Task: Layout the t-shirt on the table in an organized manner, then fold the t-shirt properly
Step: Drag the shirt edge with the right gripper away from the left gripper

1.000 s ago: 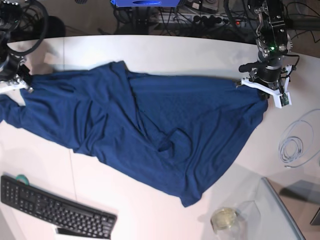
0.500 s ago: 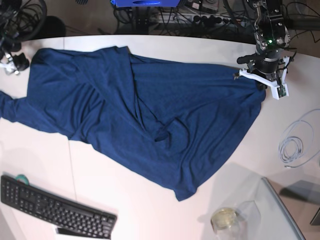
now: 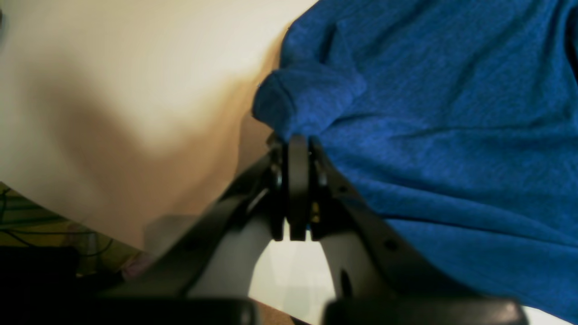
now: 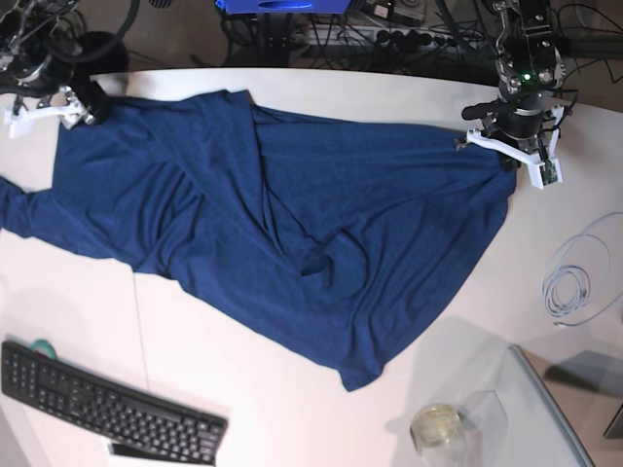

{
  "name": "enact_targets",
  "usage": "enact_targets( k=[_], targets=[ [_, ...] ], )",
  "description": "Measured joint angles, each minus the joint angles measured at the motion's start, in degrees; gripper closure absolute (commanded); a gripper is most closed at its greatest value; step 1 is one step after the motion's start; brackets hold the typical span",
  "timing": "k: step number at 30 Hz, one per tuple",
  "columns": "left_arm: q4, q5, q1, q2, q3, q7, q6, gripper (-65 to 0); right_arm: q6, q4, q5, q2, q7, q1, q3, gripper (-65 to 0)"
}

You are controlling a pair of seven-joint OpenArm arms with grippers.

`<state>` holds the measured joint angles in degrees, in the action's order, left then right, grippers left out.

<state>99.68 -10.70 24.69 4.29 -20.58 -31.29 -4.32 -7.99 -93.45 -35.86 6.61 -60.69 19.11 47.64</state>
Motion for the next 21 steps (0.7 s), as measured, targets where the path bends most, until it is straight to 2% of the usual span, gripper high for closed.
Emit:
enact_targets(
  k=[6,11,13,15,16,21],
  targets=[
    [0.0,0.0,0.0,0.0,0.0,0.0,0.0,0.0,0.0,7.2,-1.0,0.1,0.5,-2.3,4.2,-37.8],
    [0.0,0.0,0.0,0.0,0.0,0.0,0.0,0.0,-0.7,11.2,-2.4,-0.8,1.1,-6.1,4.6,-35.7],
    [0.0,0.0,0.0,0.0,0.0,0.0,0.0,0.0,-0.7,11.2,-2.2,-0.9,1.2,-5.9,4.8,-25.1],
    [0.0,0.0,0.3,0.0,0.0,0.0,0.0,0.0,-0.8,11.0,-0.7,-0.9,1.0,-5.3,4.9,-6.5],
    [0.0,0.0,0.4,0.0,0.0,0.0,0.0,0.0,-0.6,10.6,0.1,-0.9,0.3,-4.9,4.9,0.0],
    [0.0,0.0,1.1,0.0,0.0,0.0,0.0,0.0,-0.4,8.4,0.0,-1.0,0.0,-3.6,5.0,0.0]
  ],
)
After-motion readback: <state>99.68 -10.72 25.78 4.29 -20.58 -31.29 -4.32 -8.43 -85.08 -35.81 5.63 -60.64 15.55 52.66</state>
